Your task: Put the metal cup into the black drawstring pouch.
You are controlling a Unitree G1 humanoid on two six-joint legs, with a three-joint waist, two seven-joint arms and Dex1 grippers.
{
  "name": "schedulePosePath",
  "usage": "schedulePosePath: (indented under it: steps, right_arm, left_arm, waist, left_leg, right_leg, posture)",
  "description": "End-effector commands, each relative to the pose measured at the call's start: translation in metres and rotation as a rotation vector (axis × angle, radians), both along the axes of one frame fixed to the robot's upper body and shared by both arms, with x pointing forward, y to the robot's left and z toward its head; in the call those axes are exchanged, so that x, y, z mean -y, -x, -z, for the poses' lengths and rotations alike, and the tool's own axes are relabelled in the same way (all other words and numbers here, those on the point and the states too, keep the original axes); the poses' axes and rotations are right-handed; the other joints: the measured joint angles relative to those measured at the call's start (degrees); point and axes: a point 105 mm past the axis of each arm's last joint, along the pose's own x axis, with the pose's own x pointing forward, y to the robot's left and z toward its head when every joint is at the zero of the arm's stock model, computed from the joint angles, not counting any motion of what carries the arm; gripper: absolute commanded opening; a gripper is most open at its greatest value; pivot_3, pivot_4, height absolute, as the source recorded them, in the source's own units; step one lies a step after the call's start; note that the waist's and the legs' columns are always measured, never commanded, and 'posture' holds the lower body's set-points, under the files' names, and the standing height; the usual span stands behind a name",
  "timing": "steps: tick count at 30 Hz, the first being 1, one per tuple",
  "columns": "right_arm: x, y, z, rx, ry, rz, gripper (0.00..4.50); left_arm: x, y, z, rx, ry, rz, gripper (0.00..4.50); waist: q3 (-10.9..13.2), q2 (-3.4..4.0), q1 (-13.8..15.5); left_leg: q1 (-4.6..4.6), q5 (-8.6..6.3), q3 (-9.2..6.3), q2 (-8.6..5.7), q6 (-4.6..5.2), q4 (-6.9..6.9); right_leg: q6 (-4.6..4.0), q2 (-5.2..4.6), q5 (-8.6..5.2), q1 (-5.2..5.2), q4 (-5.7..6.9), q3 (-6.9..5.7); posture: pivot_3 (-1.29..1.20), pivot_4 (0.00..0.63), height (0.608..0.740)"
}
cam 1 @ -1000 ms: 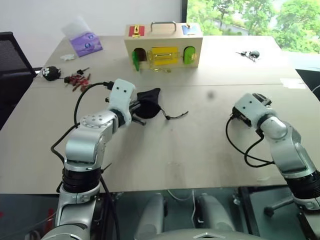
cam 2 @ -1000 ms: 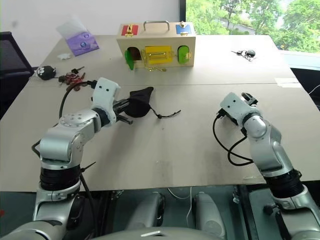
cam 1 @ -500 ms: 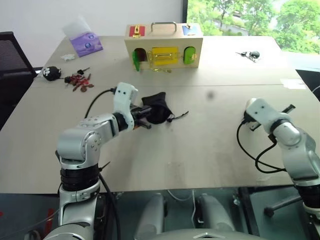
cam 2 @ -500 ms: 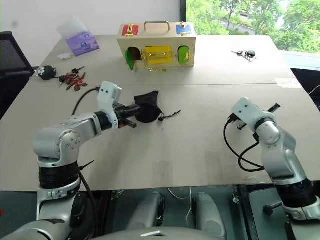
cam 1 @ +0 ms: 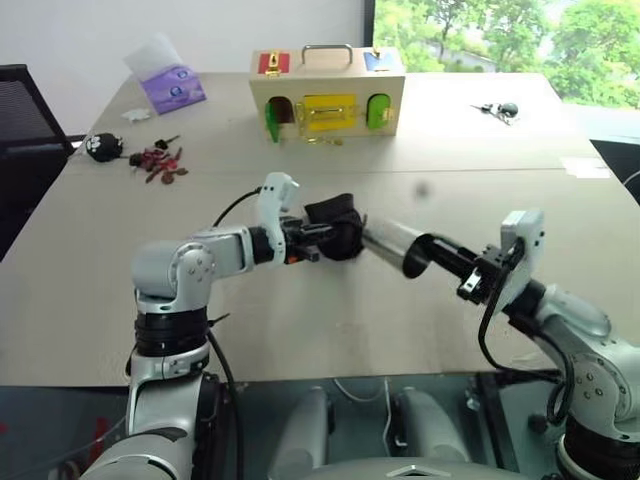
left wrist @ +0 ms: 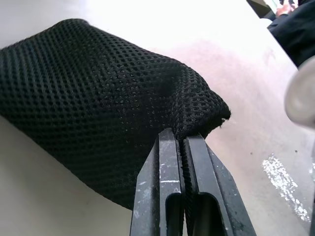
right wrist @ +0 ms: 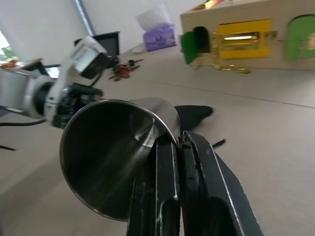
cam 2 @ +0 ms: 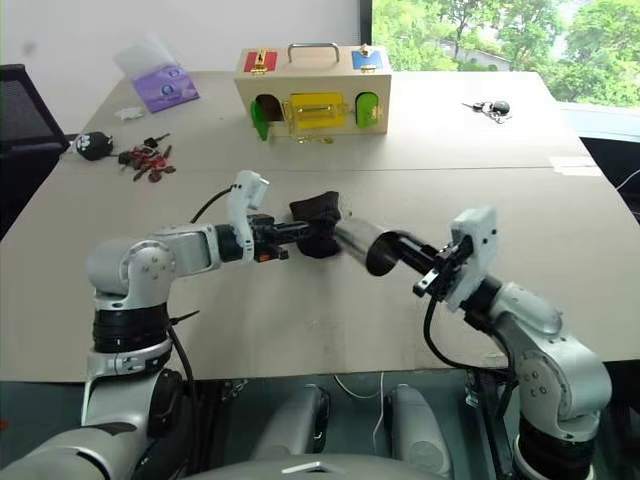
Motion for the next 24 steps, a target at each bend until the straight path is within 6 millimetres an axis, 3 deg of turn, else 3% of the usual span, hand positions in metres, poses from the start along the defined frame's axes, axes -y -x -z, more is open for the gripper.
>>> schedulePosePath:
  steps: [1,6,12,20,24]
  right_arm:
    - [-0.017,0.001,0.009,0.014,-0.014,-0.065,0.03]
    - [-0.025,-0.02,0.039,0.021,0.102,0.003,0.03]
    - [-0.027,-0.044,0.039,0.064,0.084,0.106,0.03]
    - [-0.044,-0.03,0.024,-0.03,-0.141,-0.021,0.03]
    - [-0.057,-0.028,0.038,-0.11,-0.152,-0.096,0.03]
  left_arm:
    - [0.01,0.0,-0.011,0.037,0.006,0.047,0.0]
    - [0.015,0.007,-0.013,0.062,-0.021,0.089,0.0]
    - [0.013,0.023,0.001,0.066,-0.09,0.131,0.0]
    - [0.005,0.025,0.006,0.037,-0.098,0.095,0.0]
    - [0.003,0.025,0.003,0.034,-0.08,0.084,0.0]
  waist:
    - [0.0,0.0,-0.09]
    - [0.0,0.0,-0.15]
    - [0.0,0.01,-0.29]
    - [0.0,0.01,0.02]
    - [0.01,0.01,-0.13]
  left_leg:
    - [0.0,0.0,0.0,0.0,0.0,0.0]
    - [0.02,0.0,0.04,0.0,-0.01,-0.01]
    - [0.02,0.01,0.05,0.03,-0.02,-0.04]
    - [-0.01,0.0,0.02,0.06,-0.01,-0.03]
    - [0.0,0.0,0.01,0.09,-0.01,-0.04]
  right_leg:
    - [0.0,0.0,0.0,0.0,0.0,0.0]
    - [0.0,0.02,0.0,-0.02,0.0,0.03]
    - [-0.01,0.01,0.0,-0.06,0.03,0.14]
    - [-0.01,-0.01,0.0,-0.07,0.01,0.09]
    - [-0.01,0.0,0.0,-0.07,0.02,0.08]
  posture:
    - [0.0,0.15,0.74]
    - [0.0,0.15,0.74]
    - [0.0,0.15,0.74]
    - [0.0,0.15,0.74]
    - [0.0,0.15,0.74]
